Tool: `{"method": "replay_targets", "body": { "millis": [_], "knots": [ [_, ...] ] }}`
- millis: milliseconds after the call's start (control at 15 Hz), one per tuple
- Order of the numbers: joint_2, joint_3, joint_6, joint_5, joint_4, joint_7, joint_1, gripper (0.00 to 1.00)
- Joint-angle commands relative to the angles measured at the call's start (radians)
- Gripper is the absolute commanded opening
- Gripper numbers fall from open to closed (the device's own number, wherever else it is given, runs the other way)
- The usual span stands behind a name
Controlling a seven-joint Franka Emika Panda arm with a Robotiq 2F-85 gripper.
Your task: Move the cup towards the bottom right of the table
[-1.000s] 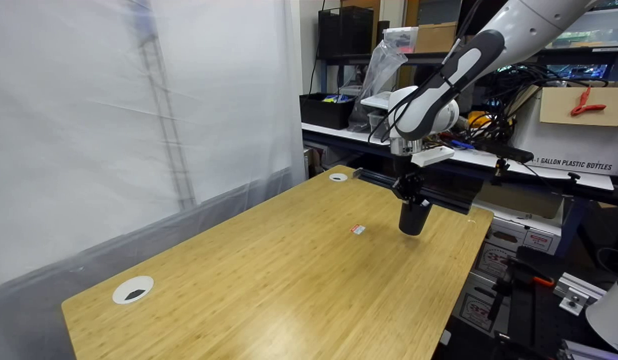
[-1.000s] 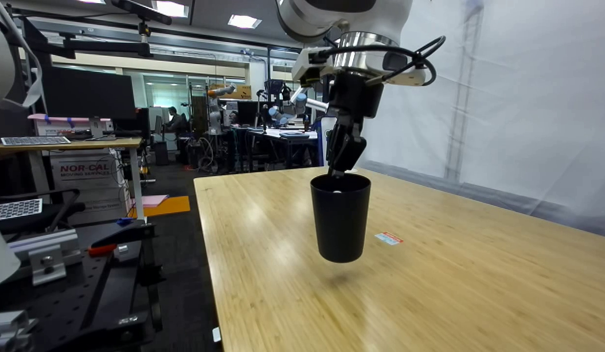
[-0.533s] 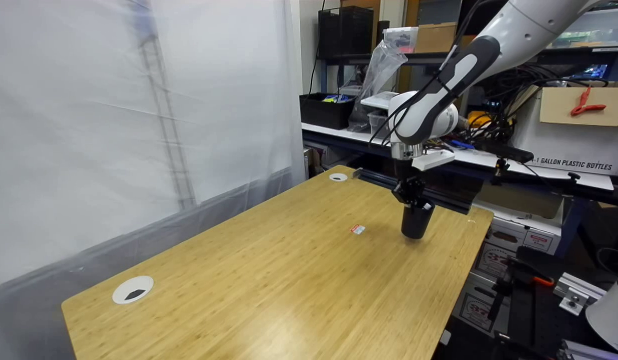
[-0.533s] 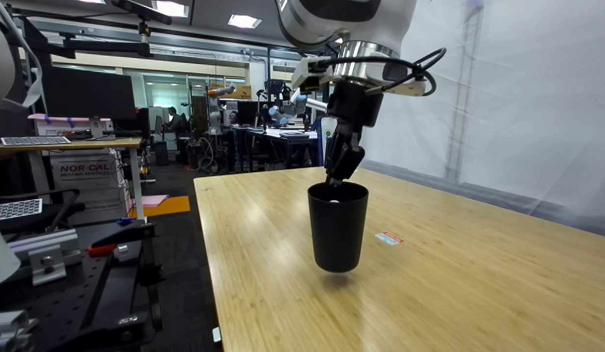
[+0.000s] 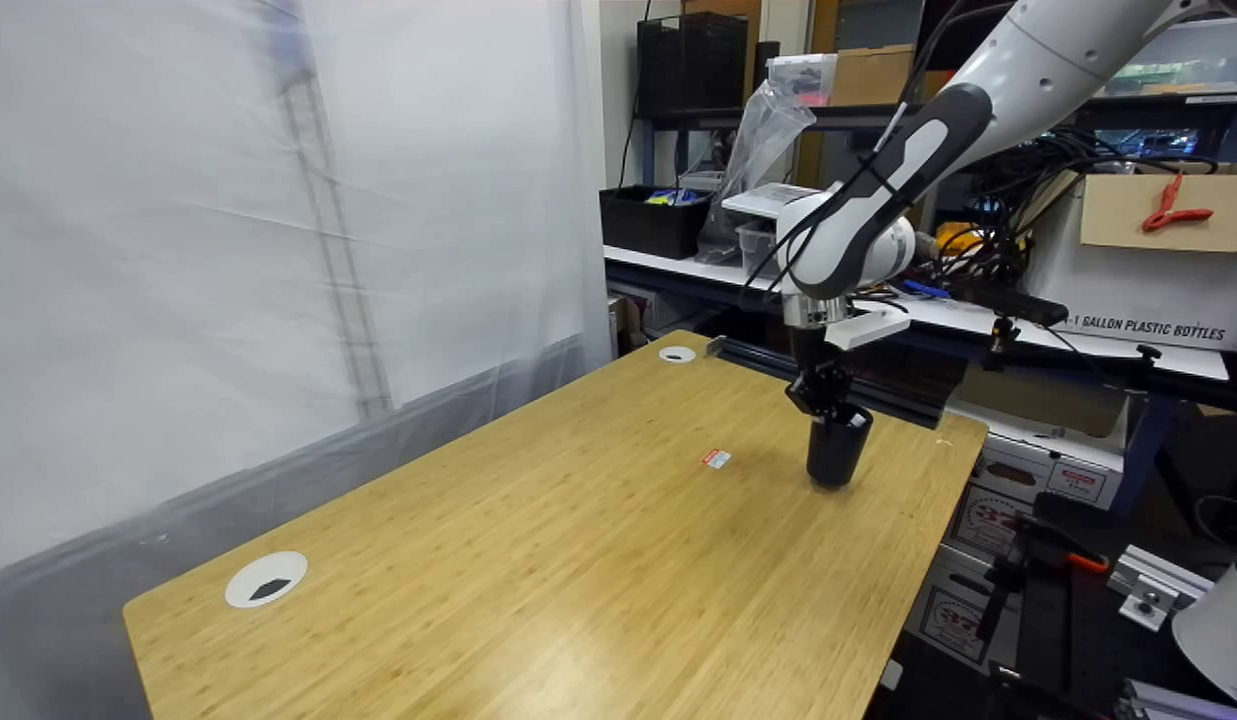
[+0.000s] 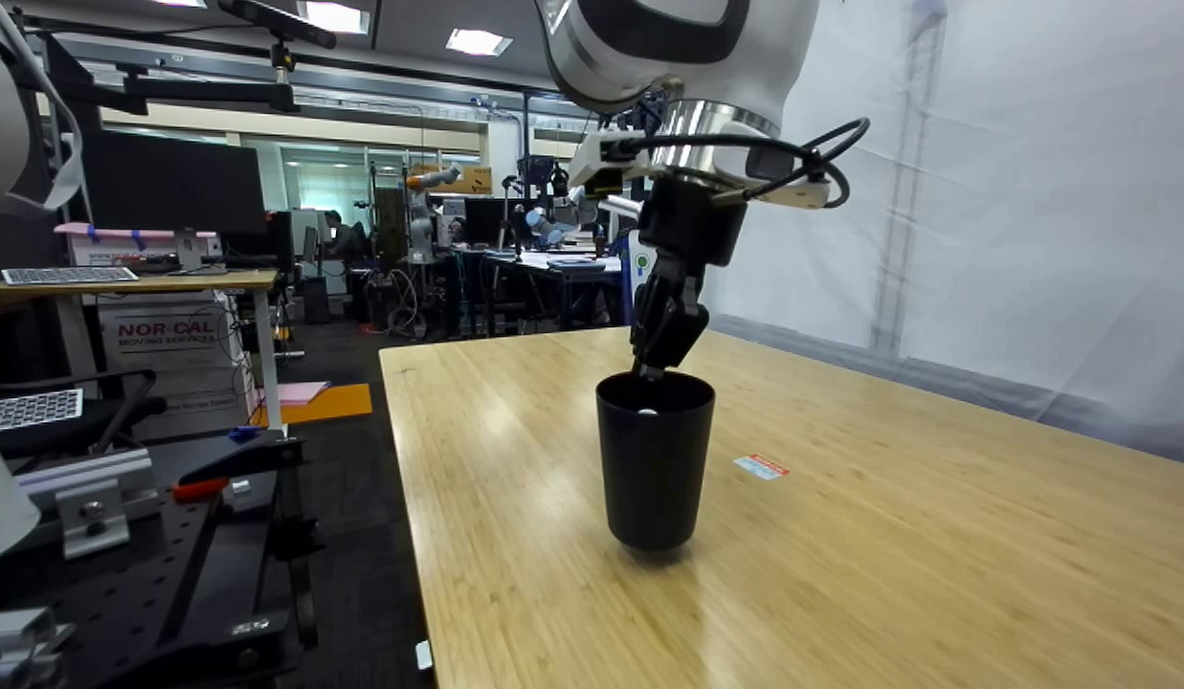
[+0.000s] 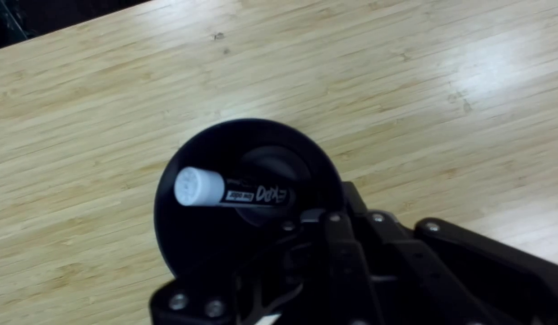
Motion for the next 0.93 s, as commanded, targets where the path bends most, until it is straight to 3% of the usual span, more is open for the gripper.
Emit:
{"method": "replay_targets", "body": {
  "millis": [0,867],
  "knots": [
    [0.006,0.006,0.012,0.016,0.006,-0.025,-0.015,0.01],
    [0.034,0.008,0.029,0.018,0.011,-0.023,-0.016,0.01]
  ]
}}
